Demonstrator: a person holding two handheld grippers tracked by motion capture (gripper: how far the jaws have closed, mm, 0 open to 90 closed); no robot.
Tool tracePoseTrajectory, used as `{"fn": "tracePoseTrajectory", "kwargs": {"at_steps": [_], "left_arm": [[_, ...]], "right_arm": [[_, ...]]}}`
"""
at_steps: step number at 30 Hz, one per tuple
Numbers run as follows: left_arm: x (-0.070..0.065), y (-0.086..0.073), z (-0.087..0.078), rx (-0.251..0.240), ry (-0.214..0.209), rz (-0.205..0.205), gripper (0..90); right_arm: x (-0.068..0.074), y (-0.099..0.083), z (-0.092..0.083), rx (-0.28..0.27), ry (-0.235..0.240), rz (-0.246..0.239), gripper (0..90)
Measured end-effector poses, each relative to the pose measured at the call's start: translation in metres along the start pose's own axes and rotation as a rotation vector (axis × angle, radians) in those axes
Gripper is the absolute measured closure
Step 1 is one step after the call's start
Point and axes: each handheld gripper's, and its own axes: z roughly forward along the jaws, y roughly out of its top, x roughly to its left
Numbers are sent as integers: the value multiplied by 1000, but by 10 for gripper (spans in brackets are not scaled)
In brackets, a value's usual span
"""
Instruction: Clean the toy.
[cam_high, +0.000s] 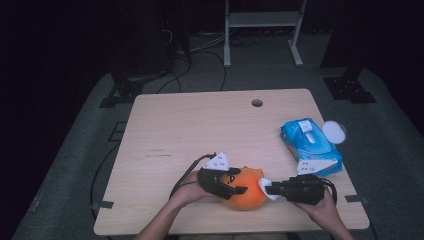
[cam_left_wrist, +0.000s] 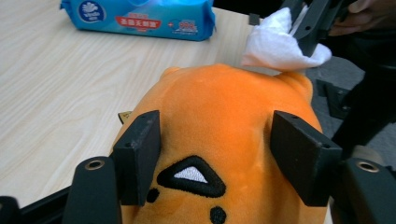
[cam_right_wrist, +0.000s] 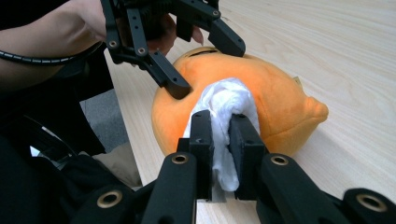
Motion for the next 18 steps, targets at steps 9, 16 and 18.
{"fn": "tracePoseTrajectory", "kwargs": {"at_steps": [9,16,18], "left_arm": [[-7,-3,1,17,18,-50,397],[-16,-1,3,30,42,-20,405],[-17,-1,2,32,47,-3,426]], "right_arm": [[0,1,-3,-23,-7,0,796],[-1,0,-5,-33,-11,5,794],[-1,0,-5,-34,-10,6,793]]}}
